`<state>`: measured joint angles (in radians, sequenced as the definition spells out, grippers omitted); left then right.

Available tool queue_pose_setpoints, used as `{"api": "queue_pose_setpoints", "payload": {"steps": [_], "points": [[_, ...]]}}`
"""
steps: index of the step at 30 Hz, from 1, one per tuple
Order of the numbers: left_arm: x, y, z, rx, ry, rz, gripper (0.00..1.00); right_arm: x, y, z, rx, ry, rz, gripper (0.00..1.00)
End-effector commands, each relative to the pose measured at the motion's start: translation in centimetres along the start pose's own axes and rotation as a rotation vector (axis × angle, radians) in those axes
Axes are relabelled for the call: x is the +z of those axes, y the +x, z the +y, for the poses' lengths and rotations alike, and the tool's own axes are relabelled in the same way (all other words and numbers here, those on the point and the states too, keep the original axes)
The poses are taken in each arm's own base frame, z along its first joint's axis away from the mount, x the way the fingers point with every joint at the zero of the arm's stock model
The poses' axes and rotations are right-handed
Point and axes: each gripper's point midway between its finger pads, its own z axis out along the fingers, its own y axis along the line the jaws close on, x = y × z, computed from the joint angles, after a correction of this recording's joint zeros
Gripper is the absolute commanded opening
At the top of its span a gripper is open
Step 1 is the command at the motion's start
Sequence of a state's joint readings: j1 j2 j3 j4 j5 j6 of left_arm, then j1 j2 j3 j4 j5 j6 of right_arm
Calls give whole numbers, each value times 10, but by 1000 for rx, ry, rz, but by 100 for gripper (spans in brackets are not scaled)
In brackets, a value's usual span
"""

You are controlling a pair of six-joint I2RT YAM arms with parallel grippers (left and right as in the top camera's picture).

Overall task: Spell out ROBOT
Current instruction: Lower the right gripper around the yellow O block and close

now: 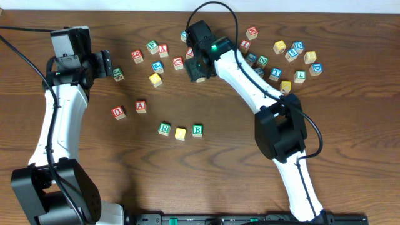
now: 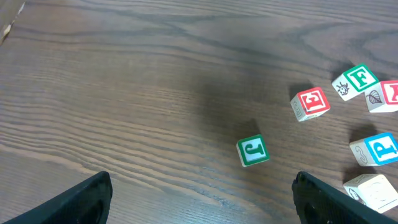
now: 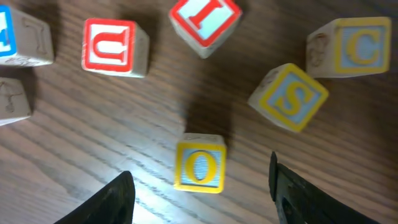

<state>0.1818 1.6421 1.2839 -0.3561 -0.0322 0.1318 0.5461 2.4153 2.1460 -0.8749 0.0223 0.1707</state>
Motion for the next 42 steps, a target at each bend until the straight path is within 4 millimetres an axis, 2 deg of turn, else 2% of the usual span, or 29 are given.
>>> {"api": "queue_pose_setpoints", "payload": {"steps": [1,4,25,30,35,42], "points": [[5,6,2,4,-4,19,91,1,-4,-5,6,13,-8,62],[5,6,2,4,-4,19,91,1,-4,-3,2,11,-9,59],[5,6,2,4,-4,18,91,4,1,13,-21,-3,-7,59],[5,6,2,4,-4,18,91,15,7,13,-23,-4,13,59],[5,6,2,4,-4,18,91,31,18,15,-16,-19,53,53],[5,6,2,4,-5,18,91,32,17,19,-22,-22,45,53]]}}
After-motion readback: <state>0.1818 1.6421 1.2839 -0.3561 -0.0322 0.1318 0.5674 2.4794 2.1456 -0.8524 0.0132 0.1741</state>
